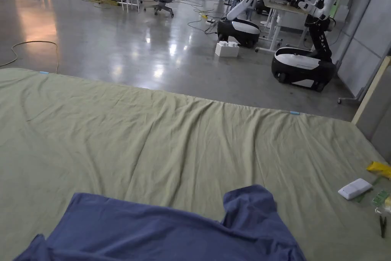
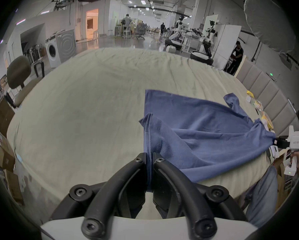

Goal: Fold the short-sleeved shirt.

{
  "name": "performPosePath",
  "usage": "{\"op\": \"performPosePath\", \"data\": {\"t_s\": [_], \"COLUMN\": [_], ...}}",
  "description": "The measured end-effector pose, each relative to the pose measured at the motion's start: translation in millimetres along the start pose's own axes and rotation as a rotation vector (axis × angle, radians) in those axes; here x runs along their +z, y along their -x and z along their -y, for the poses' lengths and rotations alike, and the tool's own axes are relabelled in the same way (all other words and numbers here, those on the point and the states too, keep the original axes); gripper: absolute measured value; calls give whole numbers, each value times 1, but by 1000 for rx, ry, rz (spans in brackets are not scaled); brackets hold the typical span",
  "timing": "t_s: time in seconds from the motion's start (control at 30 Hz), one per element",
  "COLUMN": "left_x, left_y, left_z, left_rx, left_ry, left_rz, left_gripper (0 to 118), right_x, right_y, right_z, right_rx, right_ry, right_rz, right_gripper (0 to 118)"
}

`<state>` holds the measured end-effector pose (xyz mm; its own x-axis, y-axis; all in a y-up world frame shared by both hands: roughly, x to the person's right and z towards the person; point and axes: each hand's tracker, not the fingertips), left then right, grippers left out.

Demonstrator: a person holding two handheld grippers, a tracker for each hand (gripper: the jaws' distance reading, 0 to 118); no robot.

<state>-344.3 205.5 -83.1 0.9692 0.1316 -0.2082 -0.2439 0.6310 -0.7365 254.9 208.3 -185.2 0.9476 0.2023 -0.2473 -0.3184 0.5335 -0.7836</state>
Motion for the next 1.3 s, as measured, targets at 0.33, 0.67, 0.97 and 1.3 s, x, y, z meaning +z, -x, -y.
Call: {"op": "performPosePath", "data": {"t_s": [0.33, 0.67, 0.97, 1.3], "left_x": [-48, -67, -30, 11], "left_y": [-3, 8, -15, -86], "left_z": [58, 67, 26, -41], "left_rx": [-7, -17, -48, -120], "left_ry": [134, 122, -46, -467], "left_rz": [-61, -79, -64, -39], "left_gripper": [7, 7, 24, 31], "right_x": [-47, -54, 15, 60], "right_y": [32, 38, 42, 87], "right_z": [56, 61, 11, -64], "right_rx": [34, 48, -62, -116], "right_ry": [133, 107, -236, -722], "right_rz": [40, 82, 81, 98], "right_gripper": [4, 16, 73, 78]}}
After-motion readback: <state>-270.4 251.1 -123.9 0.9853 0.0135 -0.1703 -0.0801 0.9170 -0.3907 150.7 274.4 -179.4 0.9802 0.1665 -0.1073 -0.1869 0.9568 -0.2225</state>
